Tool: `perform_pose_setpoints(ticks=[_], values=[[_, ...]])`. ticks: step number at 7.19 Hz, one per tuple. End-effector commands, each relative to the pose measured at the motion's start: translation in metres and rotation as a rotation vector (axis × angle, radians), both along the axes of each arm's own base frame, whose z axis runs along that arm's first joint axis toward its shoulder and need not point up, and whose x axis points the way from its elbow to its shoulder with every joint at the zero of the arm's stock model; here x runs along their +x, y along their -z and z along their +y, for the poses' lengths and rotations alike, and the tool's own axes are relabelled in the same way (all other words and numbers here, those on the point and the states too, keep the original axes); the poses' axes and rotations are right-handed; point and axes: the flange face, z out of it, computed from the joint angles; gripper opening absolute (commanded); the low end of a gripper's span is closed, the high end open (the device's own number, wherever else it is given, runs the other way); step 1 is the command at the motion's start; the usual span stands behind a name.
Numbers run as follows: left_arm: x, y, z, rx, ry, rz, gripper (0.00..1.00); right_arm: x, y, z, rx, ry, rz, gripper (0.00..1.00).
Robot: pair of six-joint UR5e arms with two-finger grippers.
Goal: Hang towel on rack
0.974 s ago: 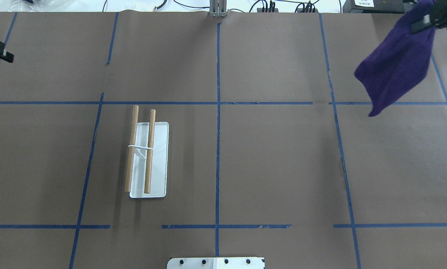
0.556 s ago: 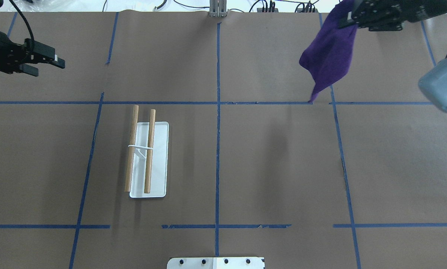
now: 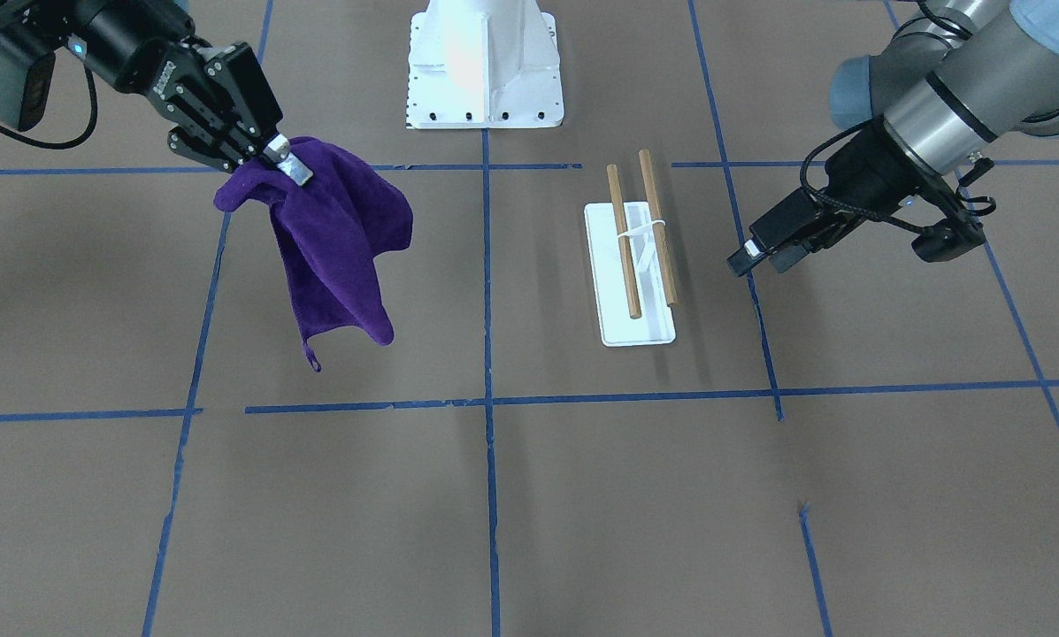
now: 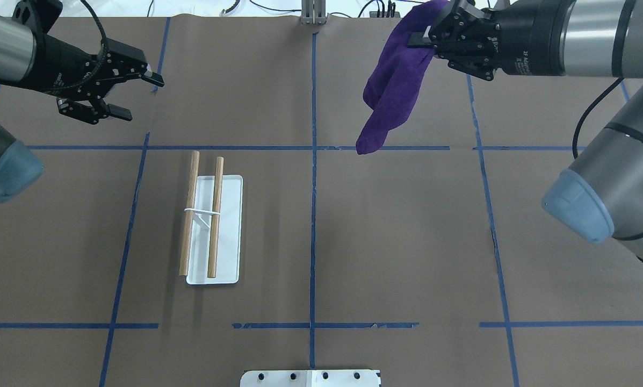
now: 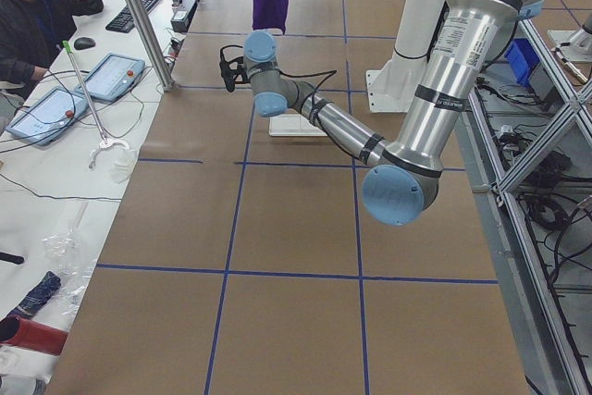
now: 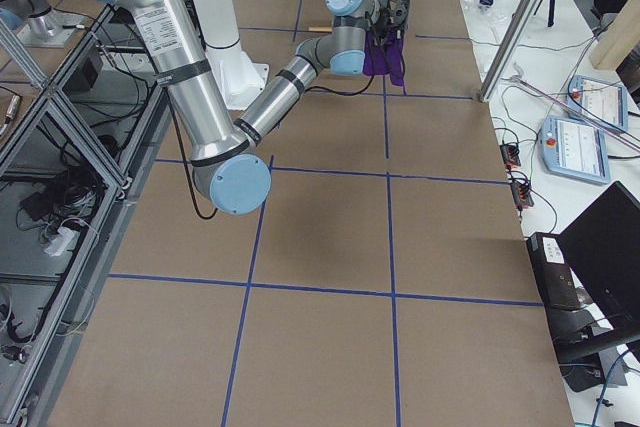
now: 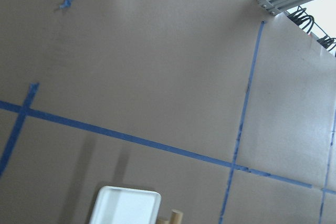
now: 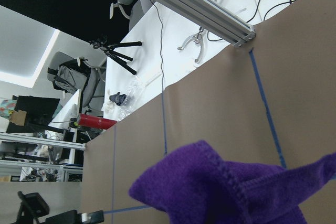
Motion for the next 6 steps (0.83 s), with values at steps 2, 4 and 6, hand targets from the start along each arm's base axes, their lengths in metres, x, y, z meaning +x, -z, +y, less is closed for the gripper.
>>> perform_pose_setpoints(ticks=[2, 4, 6], values=[[0.021, 0.038, 0.011, -0.108, -0.012, 0.112, 1.00, -0.024, 0.035, 0.048, 0.040, -0.083, -0.111, 0.00], [0.071, 0.090, 0.035, -0.184, -0.092, 0.180, 1.00, -0.041, 0.038, 0.057, 0.039, -0.109, -0.119, 0.00], [0.082, 0.107, 0.041, -0.200, -0.110, 0.202, 1.00, -0.056, 0.040, 0.070, 0.105, -0.077, -0.099, 0.00]])
